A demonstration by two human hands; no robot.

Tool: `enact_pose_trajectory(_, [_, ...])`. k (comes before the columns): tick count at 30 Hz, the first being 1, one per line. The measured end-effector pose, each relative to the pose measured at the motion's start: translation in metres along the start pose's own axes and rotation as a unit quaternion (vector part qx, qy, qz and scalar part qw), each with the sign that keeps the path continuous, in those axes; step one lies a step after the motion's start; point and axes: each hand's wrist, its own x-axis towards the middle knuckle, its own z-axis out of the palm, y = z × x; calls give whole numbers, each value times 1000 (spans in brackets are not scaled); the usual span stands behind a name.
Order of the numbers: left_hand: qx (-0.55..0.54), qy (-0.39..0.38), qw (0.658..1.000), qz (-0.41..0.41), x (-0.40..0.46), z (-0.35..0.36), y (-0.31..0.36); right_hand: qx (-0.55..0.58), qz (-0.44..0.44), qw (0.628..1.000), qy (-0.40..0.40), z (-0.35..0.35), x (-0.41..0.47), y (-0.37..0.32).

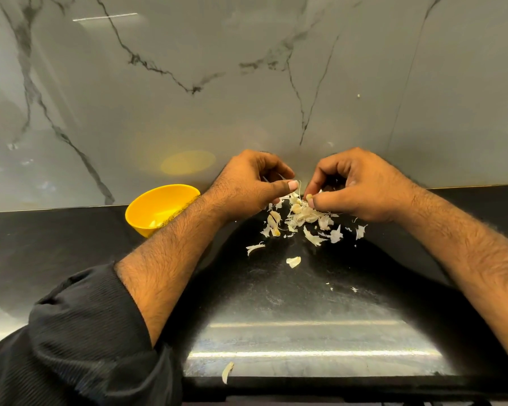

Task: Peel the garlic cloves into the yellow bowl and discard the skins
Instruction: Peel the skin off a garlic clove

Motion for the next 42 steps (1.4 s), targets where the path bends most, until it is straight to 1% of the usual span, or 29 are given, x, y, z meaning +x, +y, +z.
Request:
enact_pose_trajectory(2, [-1,0,1000,0,0,0,0,13,-9,1000,17,0,0,1])
enact_pose_trajectory(5, [-5,3,1000,1,-1,1,1,21,-20,1000,10,2,0,1])
enact_pose_trajectory(9, [-11,11,1000,0,-1,-2,1,-15,-32,999,15,8,3,5])
enact_pose_trajectory(14, [-28,29,999,-3,-1,0,1,-43,-20,998,28,11,5,8])
enact_pose_trajectory(20, [-30,37,999,-5,-1,1,2,-47,-8,998,36,13,7,10])
enact_pose_trajectory(24, [-23,36,999,-4,-2,2,1,-37,-2,999,40,14,9,12])
enact_pose_trajectory(28, [-18,36,999,-1,-2,3,1,-70,-17,995,62,17,10,11])
enact_pose_trajectory(32, [-18,42,999,0,-1,2,2,-88,-14,993,77,18,10,11])
enact_pose_trajectory(42, [1,60,998,4,-1,4,1,-95,0,991,92,21,9,12])
